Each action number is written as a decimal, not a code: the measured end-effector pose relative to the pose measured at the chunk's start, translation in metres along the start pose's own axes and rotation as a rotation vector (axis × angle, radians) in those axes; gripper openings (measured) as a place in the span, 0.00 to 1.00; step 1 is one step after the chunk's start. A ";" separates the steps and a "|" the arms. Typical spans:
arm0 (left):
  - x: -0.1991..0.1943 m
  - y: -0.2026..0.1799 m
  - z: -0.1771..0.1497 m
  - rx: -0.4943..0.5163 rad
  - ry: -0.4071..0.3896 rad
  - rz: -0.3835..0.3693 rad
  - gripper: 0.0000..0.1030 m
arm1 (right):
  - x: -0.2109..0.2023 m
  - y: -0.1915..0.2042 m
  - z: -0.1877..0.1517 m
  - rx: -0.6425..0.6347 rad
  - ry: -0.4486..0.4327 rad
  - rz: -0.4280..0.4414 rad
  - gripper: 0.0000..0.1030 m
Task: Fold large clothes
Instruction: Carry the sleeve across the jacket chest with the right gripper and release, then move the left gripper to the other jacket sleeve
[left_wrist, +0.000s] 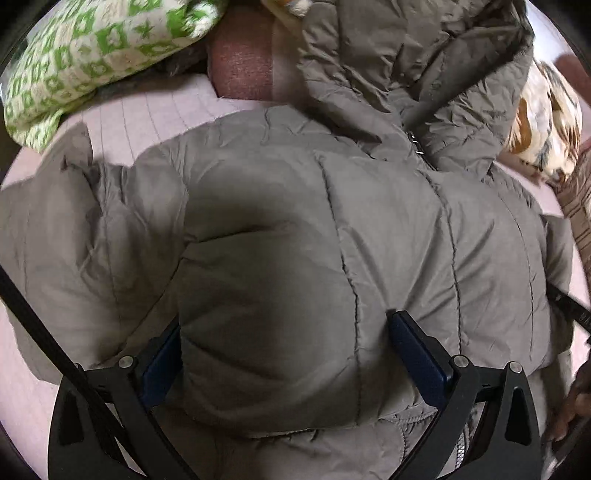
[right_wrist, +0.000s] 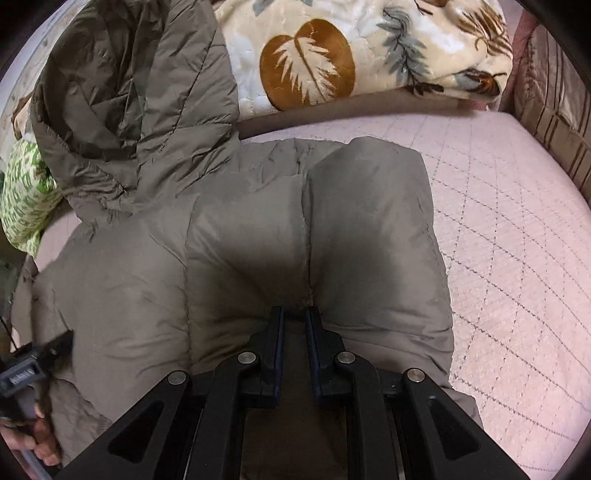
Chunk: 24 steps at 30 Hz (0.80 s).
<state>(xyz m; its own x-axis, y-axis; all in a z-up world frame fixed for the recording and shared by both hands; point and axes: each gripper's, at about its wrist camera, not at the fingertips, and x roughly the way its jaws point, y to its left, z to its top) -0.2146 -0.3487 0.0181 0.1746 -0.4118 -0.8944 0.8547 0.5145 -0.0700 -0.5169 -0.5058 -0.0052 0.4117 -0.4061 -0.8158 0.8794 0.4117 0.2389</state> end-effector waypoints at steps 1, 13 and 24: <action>-0.005 0.000 0.000 -0.006 -0.008 -0.005 1.00 | -0.009 -0.001 0.002 0.011 -0.007 0.007 0.13; -0.117 0.064 -0.089 -0.128 -0.149 -0.010 1.00 | -0.125 0.028 -0.112 -0.079 -0.166 0.168 0.43; -0.111 0.065 -0.106 -0.091 -0.163 0.070 1.00 | -0.096 0.038 -0.129 -0.185 -0.094 0.078 0.53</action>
<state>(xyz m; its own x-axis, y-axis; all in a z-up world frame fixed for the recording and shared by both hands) -0.2304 -0.1903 0.0661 0.3151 -0.4852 -0.8157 0.7913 0.6088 -0.0565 -0.5533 -0.3456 0.0139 0.5046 -0.4383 -0.7438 0.7889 0.5841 0.1910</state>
